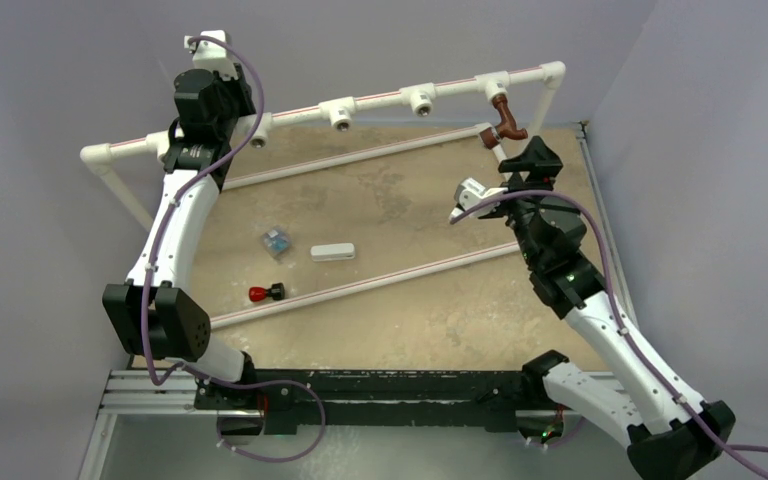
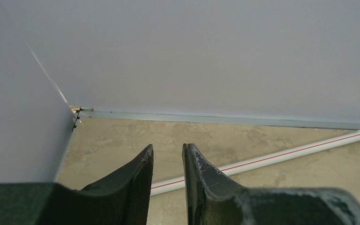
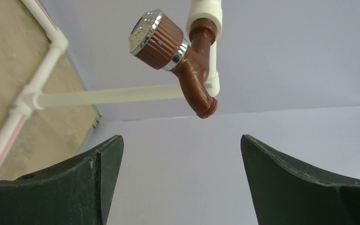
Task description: Install the water faucets
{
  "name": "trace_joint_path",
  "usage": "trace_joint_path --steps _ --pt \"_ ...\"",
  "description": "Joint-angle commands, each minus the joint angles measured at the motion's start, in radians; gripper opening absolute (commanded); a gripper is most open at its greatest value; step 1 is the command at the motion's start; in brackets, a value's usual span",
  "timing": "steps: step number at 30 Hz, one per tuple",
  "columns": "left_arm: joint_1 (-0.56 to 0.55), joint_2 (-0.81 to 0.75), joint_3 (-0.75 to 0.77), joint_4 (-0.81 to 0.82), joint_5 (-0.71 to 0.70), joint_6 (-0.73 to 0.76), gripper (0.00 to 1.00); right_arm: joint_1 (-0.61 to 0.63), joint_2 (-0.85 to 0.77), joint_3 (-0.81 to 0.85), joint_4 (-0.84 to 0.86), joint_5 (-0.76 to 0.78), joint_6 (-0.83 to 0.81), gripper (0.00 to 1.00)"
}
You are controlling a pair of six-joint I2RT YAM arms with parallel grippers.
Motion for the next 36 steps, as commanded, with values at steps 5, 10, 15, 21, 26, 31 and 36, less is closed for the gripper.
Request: trace_joint_path --steps 5,10,15,21,26,31,36 --pt "-0.002 0.023 -0.040 -0.081 0.026 -0.010 0.28 0.034 0.091 -0.034 0.327 0.126 -0.293 0.95" --pt "-0.002 0.019 -0.041 -0.078 0.026 -0.010 0.28 0.040 0.165 -0.011 0.384 0.141 -0.311 0.95" --pt "-0.002 0.015 -0.044 -0.076 0.027 -0.007 0.28 0.041 0.217 0.006 0.414 0.164 -0.292 0.94" --pt "-0.002 0.012 -0.045 -0.076 0.027 -0.007 0.28 0.041 0.294 0.023 0.520 0.224 -0.259 0.84" --pt "-0.002 0.013 -0.045 -0.077 0.028 -0.007 0.28 0.043 0.347 0.062 0.546 0.253 -0.217 0.73" --pt "-0.002 0.014 -0.043 -0.076 0.028 -0.007 0.28 0.041 0.381 0.079 0.588 0.262 -0.202 0.61" --pt "-0.002 0.014 -0.043 -0.076 0.028 -0.007 0.28 0.041 0.412 0.105 0.586 0.275 -0.136 0.36"
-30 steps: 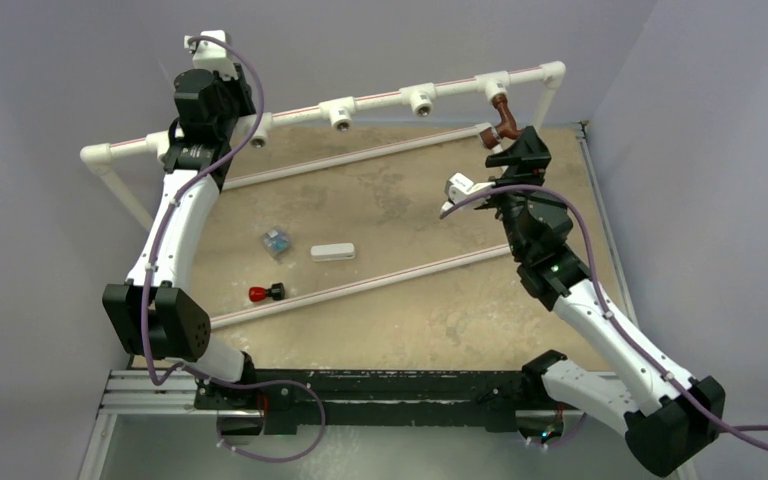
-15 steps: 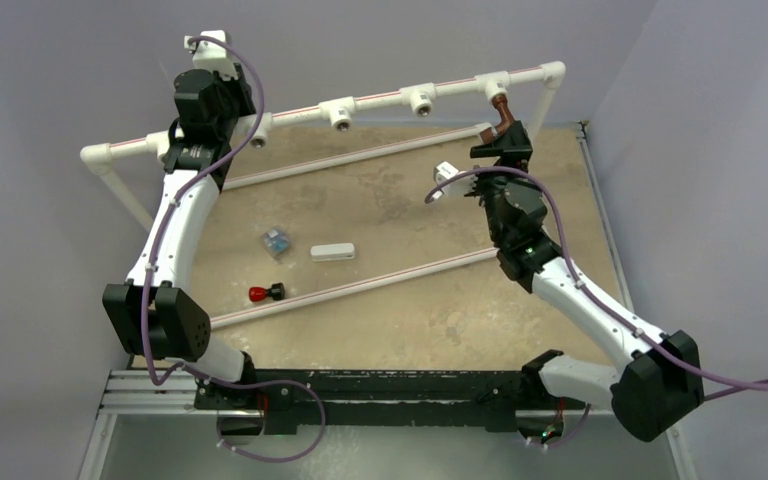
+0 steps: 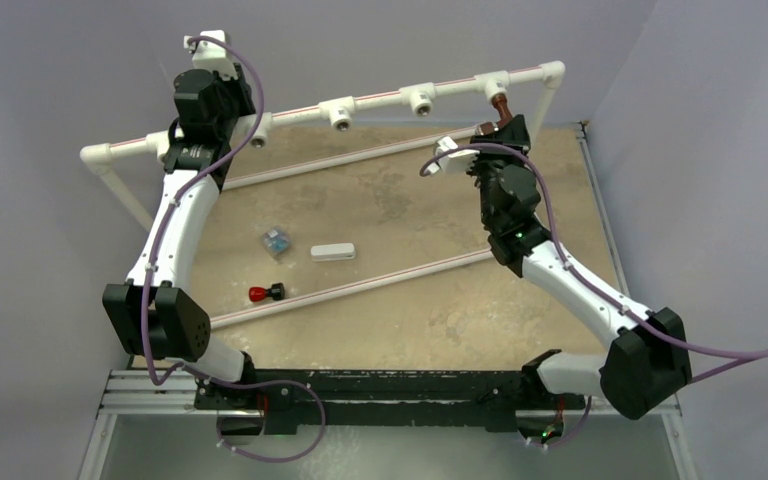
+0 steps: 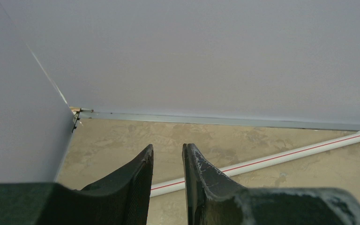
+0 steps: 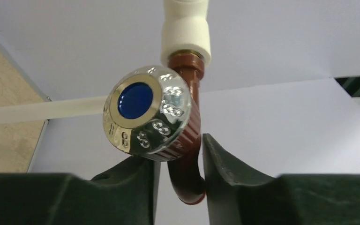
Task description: Install the water faucets
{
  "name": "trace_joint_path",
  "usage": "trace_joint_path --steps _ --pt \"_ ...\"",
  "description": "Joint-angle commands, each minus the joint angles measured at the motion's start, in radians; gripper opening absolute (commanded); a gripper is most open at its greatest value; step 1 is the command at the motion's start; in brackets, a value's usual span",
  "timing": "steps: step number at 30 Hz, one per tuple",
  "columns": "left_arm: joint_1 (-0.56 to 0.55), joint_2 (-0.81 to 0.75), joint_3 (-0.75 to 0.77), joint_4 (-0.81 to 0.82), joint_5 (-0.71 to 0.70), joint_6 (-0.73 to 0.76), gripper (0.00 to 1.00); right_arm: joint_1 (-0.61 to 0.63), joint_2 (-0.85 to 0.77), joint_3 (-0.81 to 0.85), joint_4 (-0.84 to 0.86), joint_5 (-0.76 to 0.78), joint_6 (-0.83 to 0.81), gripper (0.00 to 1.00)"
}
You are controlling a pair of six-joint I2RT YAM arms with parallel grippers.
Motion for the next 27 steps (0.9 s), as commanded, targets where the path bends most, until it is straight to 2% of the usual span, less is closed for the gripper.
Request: trace_joint_path --steps 1,6,17,27 --pt "-0.002 0.015 -0.040 -0.083 0.025 -0.007 0.28 0.006 0.022 0.063 0.068 0.027 0.110 0.29" --pt "-0.002 0.017 -0.040 -0.084 0.025 -0.007 0.28 0.007 0.034 0.081 0.036 0.060 0.231 0.00" --pt "-0.002 0.018 -0.037 -0.087 0.022 -0.005 0.28 0.004 0.027 0.142 -0.092 -0.006 0.836 0.00" --pt "-0.002 0.016 -0.037 -0.087 0.025 -0.004 0.28 -0.068 -0.013 0.253 -0.246 -0.160 1.537 0.00"
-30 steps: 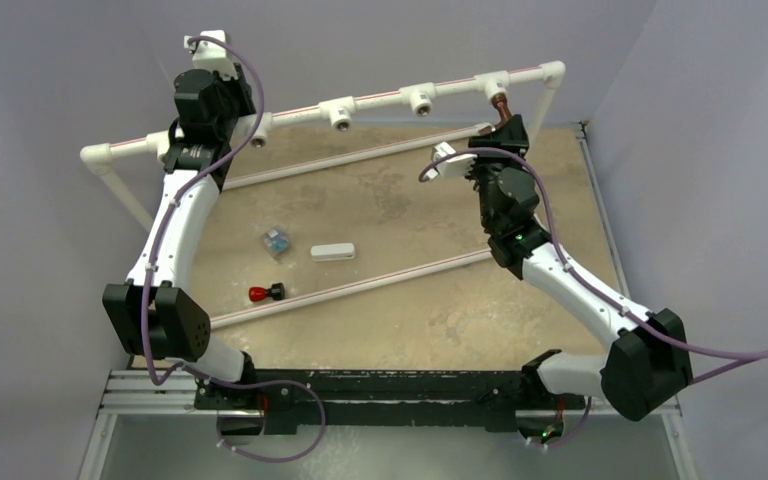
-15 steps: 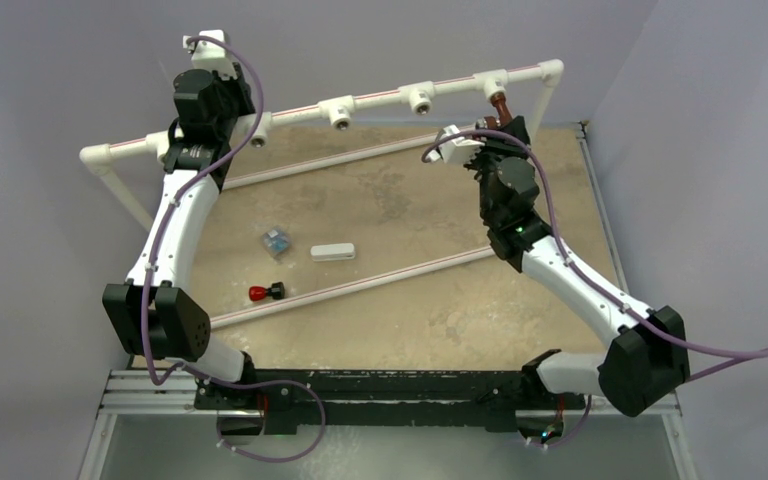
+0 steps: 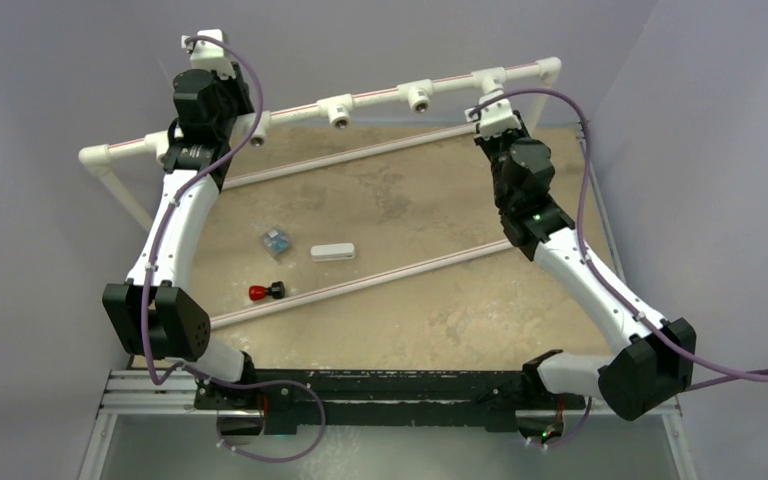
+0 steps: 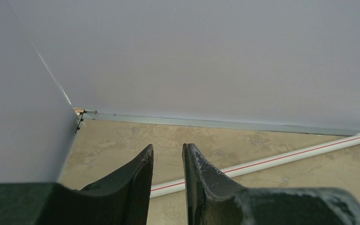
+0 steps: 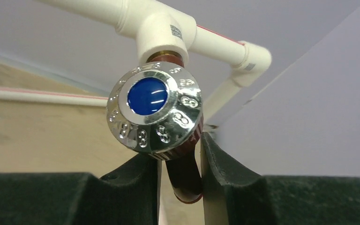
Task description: Install the water faucets
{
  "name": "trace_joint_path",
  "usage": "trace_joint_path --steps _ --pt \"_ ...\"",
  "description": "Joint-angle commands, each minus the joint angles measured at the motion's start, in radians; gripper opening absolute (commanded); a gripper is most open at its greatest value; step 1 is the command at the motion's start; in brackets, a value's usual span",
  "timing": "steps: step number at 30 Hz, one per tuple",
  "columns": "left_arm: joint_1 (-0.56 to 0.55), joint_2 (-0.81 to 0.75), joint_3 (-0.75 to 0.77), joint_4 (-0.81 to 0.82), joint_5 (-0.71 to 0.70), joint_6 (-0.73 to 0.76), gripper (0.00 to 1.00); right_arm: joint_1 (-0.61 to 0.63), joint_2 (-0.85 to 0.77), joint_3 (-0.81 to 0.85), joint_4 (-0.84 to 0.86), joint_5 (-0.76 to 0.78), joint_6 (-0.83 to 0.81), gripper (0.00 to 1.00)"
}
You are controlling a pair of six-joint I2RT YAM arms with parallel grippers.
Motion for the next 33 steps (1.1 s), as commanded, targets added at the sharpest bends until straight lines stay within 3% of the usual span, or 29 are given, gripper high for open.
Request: trace_joint_path --steps 1,5,10,21,25,31,33 --pt "-0.004 0.016 -0.035 -0.098 0.040 -0.004 0.28 -0.042 -0.022 0.068 0.020 -0.163 0.633 0.00" --pt "-0.004 0.016 -0.035 -0.099 0.040 -0.003 0.28 -0.120 -0.032 0.109 -0.040 -0.321 0.876 0.00" --pt "0.000 0.021 -0.031 -0.102 0.047 -0.007 0.28 -0.145 -0.063 0.087 -0.012 -0.414 1.090 0.00" --pt "0.000 0.018 -0.032 -0.103 0.053 -0.009 0.28 -0.163 -0.129 -0.023 0.099 -0.435 1.581 0.00" --pt "-0.001 0.016 -0.032 -0.103 0.053 -0.009 0.28 -0.167 -0.147 -0.089 0.220 -0.462 1.782 0.00" --pt "0.000 0.014 -0.033 -0.100 0.052 -0.007 0.28 -0.175 -0.158 -0.140 0.292 -0.456 1.957 0.00" --pt "0.000 0.014 -0.034 -0.100 0.052 -0.006 0.28 -0.178 -0.161 -0.161 0.321 -0.463 1.997 0.08"
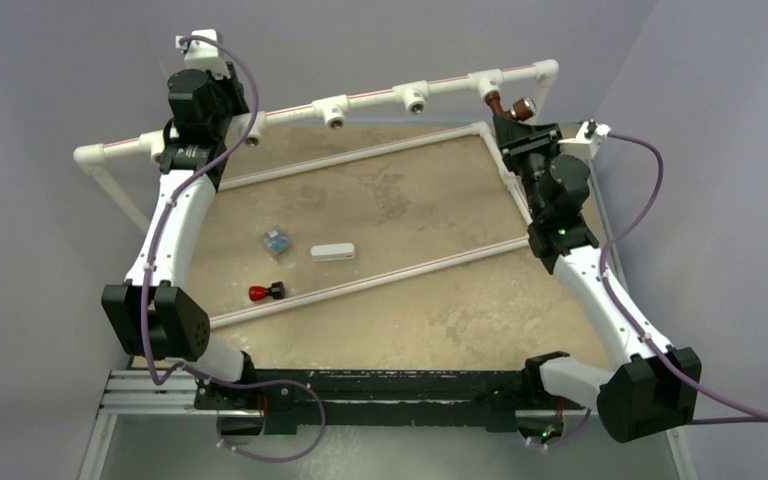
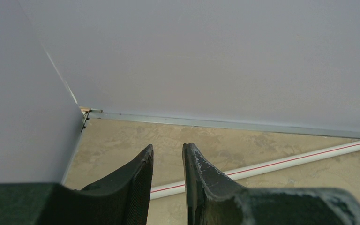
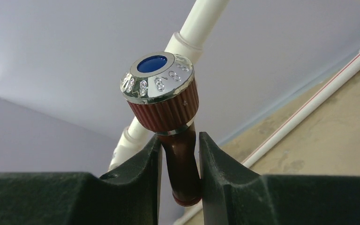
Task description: Install the water faucets
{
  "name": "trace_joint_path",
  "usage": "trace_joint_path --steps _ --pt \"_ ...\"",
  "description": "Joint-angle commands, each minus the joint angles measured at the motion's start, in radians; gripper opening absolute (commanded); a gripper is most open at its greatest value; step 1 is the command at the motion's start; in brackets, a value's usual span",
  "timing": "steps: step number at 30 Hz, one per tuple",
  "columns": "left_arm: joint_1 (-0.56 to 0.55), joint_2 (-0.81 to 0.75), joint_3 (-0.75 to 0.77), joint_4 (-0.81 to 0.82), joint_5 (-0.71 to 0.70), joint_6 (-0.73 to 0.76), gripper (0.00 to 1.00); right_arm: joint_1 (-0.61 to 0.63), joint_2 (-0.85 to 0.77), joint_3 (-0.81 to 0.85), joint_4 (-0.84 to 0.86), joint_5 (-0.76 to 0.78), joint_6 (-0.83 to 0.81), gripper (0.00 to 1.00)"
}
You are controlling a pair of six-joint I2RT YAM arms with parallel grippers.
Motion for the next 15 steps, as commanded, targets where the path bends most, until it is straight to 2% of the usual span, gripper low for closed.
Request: trace_joint_path --steps 1,3,6,10,15 --pt "-0.020 0.014 -0.033 -0.100 0.047 -0.006 0.28 0.034 -0.041 -0.004 0.217 -0.116 0.301 0.17" --pt "-0.020 0.014 -0.034 -0.100 0.047 -0.006 0.28 0.033 -0.047 -0.001 0.204 -0.122 0.286 0.35" --pt "-0.020 0.014 -0.034 -0.100 0.049 -0.007 0.28 0.026 -0.080 -0.004 0.173 -0.107 0.226 0.53" --pt "-0.020 0.014 -0.033 -0.101 0.051 -0.009 0.28 0.006 -0.113 0.004 0.089 -0.113 0.115 0.65" --pt "-0.020 0.013 -0.035 -0.101 0.049 -0.007 0.28 -0.004 -0.150 0.016 -0.051 -0.101 -0.039 0.75"
